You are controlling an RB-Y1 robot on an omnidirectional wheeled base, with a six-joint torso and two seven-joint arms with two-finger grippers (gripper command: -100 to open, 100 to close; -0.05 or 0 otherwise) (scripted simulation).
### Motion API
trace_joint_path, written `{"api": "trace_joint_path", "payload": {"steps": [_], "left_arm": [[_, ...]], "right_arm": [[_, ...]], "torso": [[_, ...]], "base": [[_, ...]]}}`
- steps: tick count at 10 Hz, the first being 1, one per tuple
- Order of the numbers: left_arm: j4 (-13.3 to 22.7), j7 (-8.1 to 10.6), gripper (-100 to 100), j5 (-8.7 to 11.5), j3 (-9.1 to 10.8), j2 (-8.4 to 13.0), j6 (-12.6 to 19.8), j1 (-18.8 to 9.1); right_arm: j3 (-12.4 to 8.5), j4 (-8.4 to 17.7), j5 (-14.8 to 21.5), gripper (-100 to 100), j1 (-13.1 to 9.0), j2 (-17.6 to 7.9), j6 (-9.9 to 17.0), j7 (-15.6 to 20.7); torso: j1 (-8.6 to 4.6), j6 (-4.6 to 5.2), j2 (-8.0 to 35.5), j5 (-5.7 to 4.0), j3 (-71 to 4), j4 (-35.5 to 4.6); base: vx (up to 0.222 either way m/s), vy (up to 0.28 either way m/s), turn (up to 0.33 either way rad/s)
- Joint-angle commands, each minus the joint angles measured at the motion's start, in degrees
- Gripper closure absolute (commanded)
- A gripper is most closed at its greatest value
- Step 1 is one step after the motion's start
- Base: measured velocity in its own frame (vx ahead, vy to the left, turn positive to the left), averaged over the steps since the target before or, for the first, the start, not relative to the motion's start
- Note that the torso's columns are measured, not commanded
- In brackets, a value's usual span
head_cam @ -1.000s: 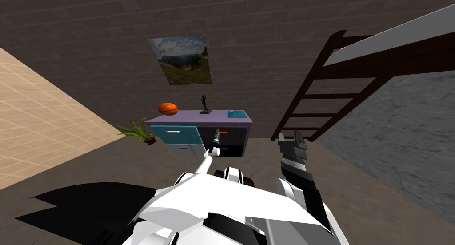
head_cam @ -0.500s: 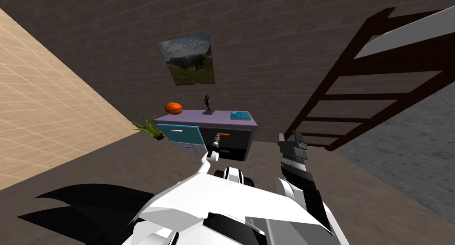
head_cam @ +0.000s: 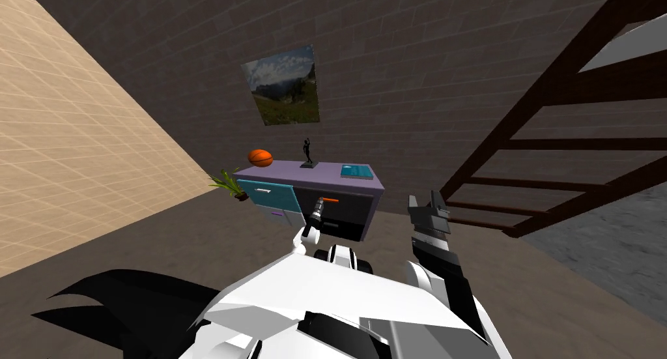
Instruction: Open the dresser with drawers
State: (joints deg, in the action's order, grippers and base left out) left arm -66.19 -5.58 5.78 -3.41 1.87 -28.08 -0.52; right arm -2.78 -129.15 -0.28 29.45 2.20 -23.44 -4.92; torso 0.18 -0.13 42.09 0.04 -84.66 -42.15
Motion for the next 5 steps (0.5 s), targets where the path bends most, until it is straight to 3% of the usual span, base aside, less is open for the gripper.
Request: {"api": "trace_joint_path", "payload": {"steps": [1,2,3,4,5], "left_arm": [[-4.9,2.02,100,-1.6,-3.01,0.9,1.0,4.6],[-6.4,2.02,100,-1.6,-3.01,0.9,1.0,6.0],[-8.9,3.27,100,-2.6,-5.02,1.4,1.2,8.3],[-9.5,3.27,100,-2.6,-5.02,1.4,1.2,9.0],[-11.7,4.52,100,-3.7,-7.04,1.8,1.5,10.8]], "right_arm": [[0.0,0.0,0.0,0,0.0,0.0,0.0,0.0],[0.0,0.0,0.0,0,0.0,0.0,0.0,0.0],[0.0,0.0,0.0,0,0.0,0.0,0.0,0.0],[0.0,0.0,0.0,0,0.0,0.0,0.0,0.0],[0.0,0.0,0.0,0,0.0,0.0,0.0,0.0]], "torso": [[0.02,0.00,0.0,0.00,0.0,0.0],[-0.04,0.00,0.0,0.01,0.0,0.0],[-0.03,0.07,0.1,0.01,0.0,0.0],[-0.09,0.11,0.1,0.00,0.1,0.0],[-0.12,0.14,0.1,0.01,0.1,0.0]], "base": [[0.091,-0.033,0.217],[0.071,-0.029,0.087],[0.072,-0.025,0.143],[0.069,-0.023,0.110],[0.084,-0.032,0.196]]}}
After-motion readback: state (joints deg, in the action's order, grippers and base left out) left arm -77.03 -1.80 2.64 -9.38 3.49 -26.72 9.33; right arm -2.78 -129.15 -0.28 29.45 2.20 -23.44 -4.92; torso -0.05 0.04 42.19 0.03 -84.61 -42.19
